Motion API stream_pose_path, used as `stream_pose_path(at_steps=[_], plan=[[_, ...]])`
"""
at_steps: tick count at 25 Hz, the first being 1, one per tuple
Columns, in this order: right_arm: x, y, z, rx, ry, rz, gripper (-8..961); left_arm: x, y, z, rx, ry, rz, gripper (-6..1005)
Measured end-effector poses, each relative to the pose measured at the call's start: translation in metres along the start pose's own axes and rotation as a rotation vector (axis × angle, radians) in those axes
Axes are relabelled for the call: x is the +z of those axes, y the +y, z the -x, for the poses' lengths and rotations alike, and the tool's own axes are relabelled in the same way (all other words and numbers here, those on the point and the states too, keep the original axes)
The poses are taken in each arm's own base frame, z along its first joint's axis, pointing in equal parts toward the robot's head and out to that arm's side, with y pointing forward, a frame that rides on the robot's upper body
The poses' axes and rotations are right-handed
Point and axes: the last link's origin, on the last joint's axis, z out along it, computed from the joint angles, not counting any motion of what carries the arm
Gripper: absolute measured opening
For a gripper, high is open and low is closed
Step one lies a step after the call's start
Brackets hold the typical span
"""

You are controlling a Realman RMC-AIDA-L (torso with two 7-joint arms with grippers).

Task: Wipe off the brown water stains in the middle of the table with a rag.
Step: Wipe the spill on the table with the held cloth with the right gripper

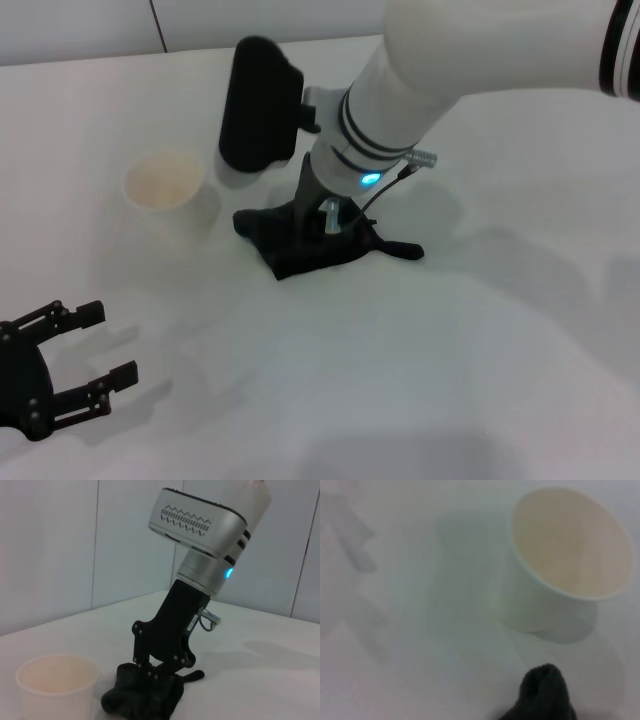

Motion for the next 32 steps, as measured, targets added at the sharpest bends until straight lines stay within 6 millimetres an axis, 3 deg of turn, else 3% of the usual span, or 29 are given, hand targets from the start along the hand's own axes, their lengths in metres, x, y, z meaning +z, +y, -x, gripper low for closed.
stream_pose_path(at_steps=[19,23,32], plan=[[0.000,0.060,0.020,-0.144,-0.036,0.153,32,0.001,-0.001,-0.001,0.014,0.002,0.001,803],[0.001,0.057,0.019,-0.132,-0.048,0.139,33,0.001,0.000,0.000,0.012,0.003,0.001,803],[0.000,0.027,0.008,-0.115,-0.034,0.025,34,0.001,0.001,0.001,0.010,0.005,0.002,803]])
